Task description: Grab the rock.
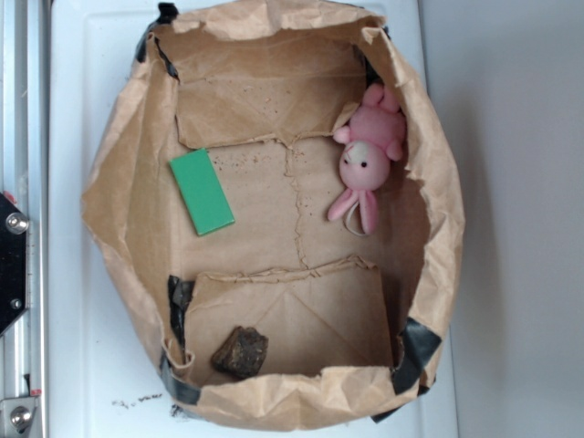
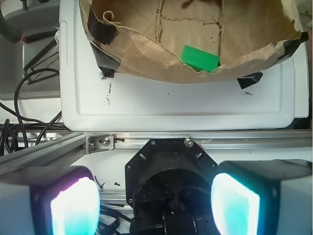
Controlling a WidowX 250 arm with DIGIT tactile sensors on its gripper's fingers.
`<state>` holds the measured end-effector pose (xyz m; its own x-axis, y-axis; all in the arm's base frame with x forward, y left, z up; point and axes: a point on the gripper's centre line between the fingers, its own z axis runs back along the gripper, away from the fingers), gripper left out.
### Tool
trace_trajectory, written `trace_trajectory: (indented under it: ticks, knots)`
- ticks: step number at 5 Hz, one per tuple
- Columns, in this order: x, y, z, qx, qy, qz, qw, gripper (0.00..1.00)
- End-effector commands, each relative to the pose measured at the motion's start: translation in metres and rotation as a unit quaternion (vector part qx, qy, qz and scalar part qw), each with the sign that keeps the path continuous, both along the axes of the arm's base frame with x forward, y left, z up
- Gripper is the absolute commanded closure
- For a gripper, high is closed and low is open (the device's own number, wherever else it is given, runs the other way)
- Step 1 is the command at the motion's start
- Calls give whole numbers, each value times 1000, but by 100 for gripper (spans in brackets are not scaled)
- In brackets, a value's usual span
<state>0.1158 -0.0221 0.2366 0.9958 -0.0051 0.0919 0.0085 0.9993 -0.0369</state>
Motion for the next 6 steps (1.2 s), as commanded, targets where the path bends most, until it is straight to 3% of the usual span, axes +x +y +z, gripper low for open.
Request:
trace_trajectory:
  ticks: [1,2,3,4,6]
  knots:
    - [0,0,0,0,0,0,1000,0]
    - [35,9,1,17,-14,56,998,0]
    - [62,13,-3,5,-60,91,994,0]
    - [89,22,-13,22,-79,100,992,0]
    - [140,40,-57,52,-58,128,989,0]
